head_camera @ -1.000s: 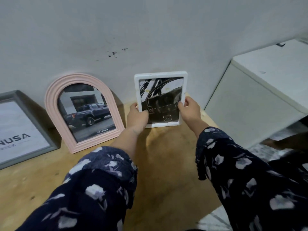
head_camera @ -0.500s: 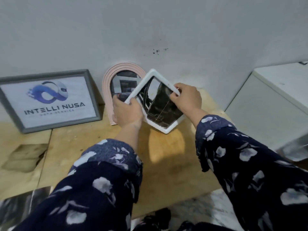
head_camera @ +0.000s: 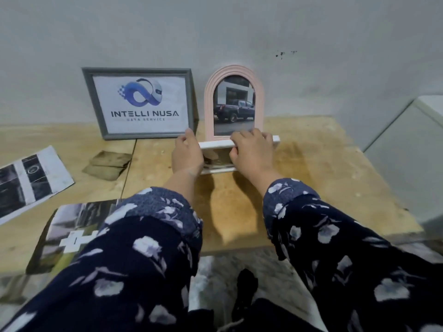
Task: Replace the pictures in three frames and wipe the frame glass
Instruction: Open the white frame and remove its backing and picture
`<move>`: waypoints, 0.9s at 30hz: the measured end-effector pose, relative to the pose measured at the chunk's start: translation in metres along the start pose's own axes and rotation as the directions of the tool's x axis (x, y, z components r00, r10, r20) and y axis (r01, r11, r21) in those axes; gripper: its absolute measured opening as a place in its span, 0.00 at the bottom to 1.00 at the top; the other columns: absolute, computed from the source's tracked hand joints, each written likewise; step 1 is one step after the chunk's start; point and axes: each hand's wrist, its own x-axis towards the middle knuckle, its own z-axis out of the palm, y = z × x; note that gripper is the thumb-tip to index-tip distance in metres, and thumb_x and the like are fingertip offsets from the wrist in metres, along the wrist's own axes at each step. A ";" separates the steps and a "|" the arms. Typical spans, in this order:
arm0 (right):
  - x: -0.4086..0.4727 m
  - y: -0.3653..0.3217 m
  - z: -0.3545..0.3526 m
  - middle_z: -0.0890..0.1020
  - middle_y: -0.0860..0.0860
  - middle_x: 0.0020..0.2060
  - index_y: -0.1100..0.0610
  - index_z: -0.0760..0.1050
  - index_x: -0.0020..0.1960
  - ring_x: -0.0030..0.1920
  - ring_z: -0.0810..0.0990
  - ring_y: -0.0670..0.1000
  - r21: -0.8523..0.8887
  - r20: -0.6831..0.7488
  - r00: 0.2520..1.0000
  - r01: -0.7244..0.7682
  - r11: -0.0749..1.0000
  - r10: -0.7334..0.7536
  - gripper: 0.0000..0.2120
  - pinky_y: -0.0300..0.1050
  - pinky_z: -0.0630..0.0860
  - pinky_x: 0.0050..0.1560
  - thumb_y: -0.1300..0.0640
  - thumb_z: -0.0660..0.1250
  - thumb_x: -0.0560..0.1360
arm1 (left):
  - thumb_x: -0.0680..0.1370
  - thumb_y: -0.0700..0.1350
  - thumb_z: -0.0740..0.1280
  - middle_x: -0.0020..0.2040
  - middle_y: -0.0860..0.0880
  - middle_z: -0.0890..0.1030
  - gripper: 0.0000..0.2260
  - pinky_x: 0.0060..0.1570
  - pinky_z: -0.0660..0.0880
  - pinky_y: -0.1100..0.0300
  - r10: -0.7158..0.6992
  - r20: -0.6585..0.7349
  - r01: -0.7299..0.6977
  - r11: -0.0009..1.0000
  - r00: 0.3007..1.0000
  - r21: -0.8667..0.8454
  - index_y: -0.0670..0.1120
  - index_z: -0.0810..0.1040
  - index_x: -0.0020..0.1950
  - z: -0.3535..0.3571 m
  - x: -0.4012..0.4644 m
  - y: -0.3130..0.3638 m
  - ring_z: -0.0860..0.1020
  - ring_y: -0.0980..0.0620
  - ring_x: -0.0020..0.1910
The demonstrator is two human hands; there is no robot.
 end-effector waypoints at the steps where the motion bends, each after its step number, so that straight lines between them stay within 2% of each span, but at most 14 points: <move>1: -0.013 -0.001 0.002 0.81 0.50 0.51 0.52 0.76 0.55 0.55 0.75 0.56 0.002 -0.019 1.000 0.006 1.000 -0.006 0.12 0.54 0.65 0.59 0.55 0.61 0.73 | 0.82 0.59 0.47 0.67 0.44 0.74 0.26 0.65 0.64 0.53 -0.008 0.008 0.008 1.000 1.000 -0.001 0.45 0.70 0.70 -0.003 -0.006 -0.005 0.71 0.43 0.66; 4: -0.050 -0.003 0.015 0.83 0.50 0.47 0.52 0.78 0.52 0.50 0.77 0.55 -0.026 -0.078 0.997 -0.016 1.000 0.014 0.11 0.55 0.66 0.59 0.55 0.61 0.72 | 0.82 0.60 0.47 0.62 0.44 0.77 0.27 0.60 0.66 0.55 -0.028 0.035 0.027 0.999 0.999 0.020 0.43 0.74 0.65 -0.005 -0.019 -0.024 0.73 0.43 0.62; 7: -0.083 -0.008 0.031 0.82 0.47 0.48 0.51 0.78 0.51 0.51 0.76 0.54 -0.007 -0.052 0.995 -0.080 0.997 0.079 0.11 0.55 0.65 0.61 0.55 0.62 0.70 | 0.83 0.58 0.49 0.61 0.44 0.77 0.25 0.56 0.66 0.56 -0.057 0.048 0.054 0.996 0.997 0.071 0.43 0.75 0.64 -0.003 -0.026 -0.043 0.74 0.43 0.60; 13: -0.117 -0.022 0.049 0.78 0.46 0.56 0.50 0.74 0.58 0.57 0.72 0.52 0.081 0.166 0.980 -0.124 0.989 0.109 0.16 0.48 0.66 0.59 0.59 0.65 0.72 | 0.83 0.55 0.54 0.63 0.43 0.77 0.20 0.60 0.68 0.54 -0.092 0.088 0.082 0.991 0.992 0.103 0.44 0.75 0.64 -0.002 -0.029 -0.066 0.74 0.43 0.61; 15: -0.119 -0.022 0.051 0.75 0.47 0.60 0.49 0.72 0.63 0.62 0.69 0.52 0.118 0.291 0.953 -0.121 0.986 0.082 0.20 0.48 0.63 0.63 0.59 0.65 0.72 | 0.83 0.54 0.54 0.63 0.43 0.76 0.19 0.59 0.69 0.54 -0.104 0.112 0.088 0.987 0.988 0.134 0.44 0.74 0.65 -0.004 -0.027 -0.070 0.74 0.43 0.61; 18: -0.121 -0.015 0.051 0.69 0.48 0.66 0.49 0.68 0.69 0.68 0.64 0.51 0.187 0.517 0.856 -0.131 0.974 0.016 0.26 0.52 0.54 0.73 0.56 0.64 0.71 | 0.82 0.50 0.55 0.65 0.42 0.76 0.17 0.62 0.69 0.53 -0.131 0.177 0.090 0.970 0.975 0.224 0.44 0.72 0.67 -0.007 -0.020 -0.079 0.73 0.41 0.63; 21: -0.116 -0.001 0.042 0.72 0.48 0.66 0.51 0.69 0.69 0.68 0.66 0.51 0.306 0.450 0.888 -0.256 0.917 0.097 0.24 0.49 0.58 0.72 0.58 0.62 0.73 | 0.81 0.45 0.58 0.67 0.42 0.74 0.18 0.64 0.68 0.54 -0.115 0.228 0.040 0.951 0.967 0.307 0.44 0.69 0.70 -0.008 -0.016 -0.084 0.72 0.42 0.65; 23: -0.106 0.012 0.038 0.68 0.49 0.70 0.51 0.66 0.71 0.71 0.62 0.52 0.248 0.442 0.883 -0.289 0.925 0.157 0.26 0.50 0.57 0.73 0.58 0.63 0.73 | 0.80 0.44 0.59 0.68 0.44 0.74 0.19 0.65 0.69 0.53 -0.099 0.251 0.001 0.931 0.963 0.364 0.44 0.68 0.71 -0.007 -0.014 -0.083 0.72 0.42 0.66; 26: -0.087 0.034 0.037 0.53 0.53 0.77 0.52 0.55 0.76 0.76 0.51 0.55 0.075 0.615 0.764 -0.302 0.950 0.194 0.37 0.55 0.50 0.75 0.49 0.68 0.72 | 0.79 0.44 0.59 0.69 0.43 0.71 0.20 0.66 0.68 0.49 -0.081 0.272 -0.056 0.885 0.959 0.462 0.44 0.68 0.71 -0.001 -0.007 -0.078 0.70 0.41 0.67; 27: -0.081 0.040 0.038 0.50 0.53 0.77 0.54 0.53 0.77 0.77 0.50 0.55 0.058 0.672 0.715 -0.312 0.948 0.194 0.41 0.56 0.51 0.75 0.45 0.69 0.71 | 0.79 0.44 0.59 0.69 0.42 0.70 0.20 0.67 0.67 0.47 -0.081 0.276 -0.077 0.853 0.958 0.516 0.43 0.67 0.71 0.001 -0.006 -0.076 0.68 0.40 0.67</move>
